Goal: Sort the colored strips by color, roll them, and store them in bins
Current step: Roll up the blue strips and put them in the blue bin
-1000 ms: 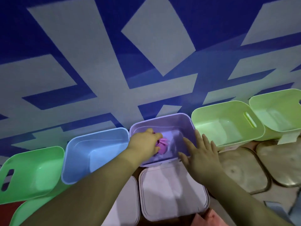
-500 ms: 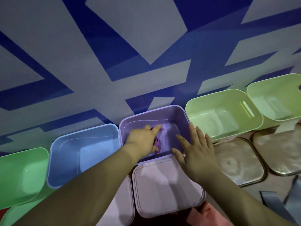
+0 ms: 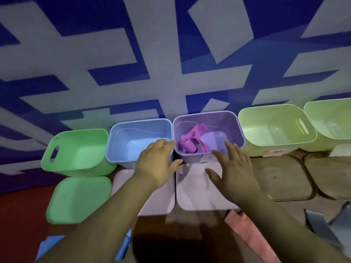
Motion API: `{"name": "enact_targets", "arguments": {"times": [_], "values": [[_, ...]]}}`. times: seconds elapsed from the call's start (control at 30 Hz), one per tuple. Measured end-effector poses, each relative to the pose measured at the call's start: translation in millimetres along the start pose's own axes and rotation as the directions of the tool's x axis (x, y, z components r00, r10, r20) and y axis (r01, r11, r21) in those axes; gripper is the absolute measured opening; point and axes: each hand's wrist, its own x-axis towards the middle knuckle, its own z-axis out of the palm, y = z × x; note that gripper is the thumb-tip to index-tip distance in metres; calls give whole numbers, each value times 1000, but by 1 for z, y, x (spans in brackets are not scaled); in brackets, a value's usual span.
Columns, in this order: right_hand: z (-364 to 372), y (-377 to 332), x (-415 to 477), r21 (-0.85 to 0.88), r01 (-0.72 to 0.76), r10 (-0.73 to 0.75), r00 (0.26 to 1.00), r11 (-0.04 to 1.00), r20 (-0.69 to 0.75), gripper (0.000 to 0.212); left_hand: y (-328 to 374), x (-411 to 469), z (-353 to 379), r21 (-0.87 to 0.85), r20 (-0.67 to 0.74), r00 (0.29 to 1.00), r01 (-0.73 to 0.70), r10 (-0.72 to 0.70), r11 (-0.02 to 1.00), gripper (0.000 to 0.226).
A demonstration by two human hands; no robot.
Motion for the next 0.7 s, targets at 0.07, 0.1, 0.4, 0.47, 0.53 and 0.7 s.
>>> {"name": "enact_targets", "arguments": {"times": [0.07,0.1,0.4,0.47,0.53,0.7], "values": [[0,-17,-17,11,51,-51,999,999,-9,57,-14,-45,-2,-49,-85,996,1,-5,999,60],[2,-26,-25,13,76,-76,997,997,-7,56,-22,-67,0,-69,-123,992,1,-10,998,61],[42,-114,-89,161,327,-360,892,931,273,60,-86,-242,40,-192,-88,933,327,-348,926,58],[52,-136,-99,179,381,-421,834,907,357,61,-105,-272,50,-207,-60,907,397,-417,894,59],[64,-158,-109,205,396,-446,798,895,406,62,-129,-296,59,-219,-30,888,442,-458,870,63],[97,-217,-126,242,374,-445,778,895,443,65,-186,-347,74,-272,26,874,473,-485,838,62]]}}
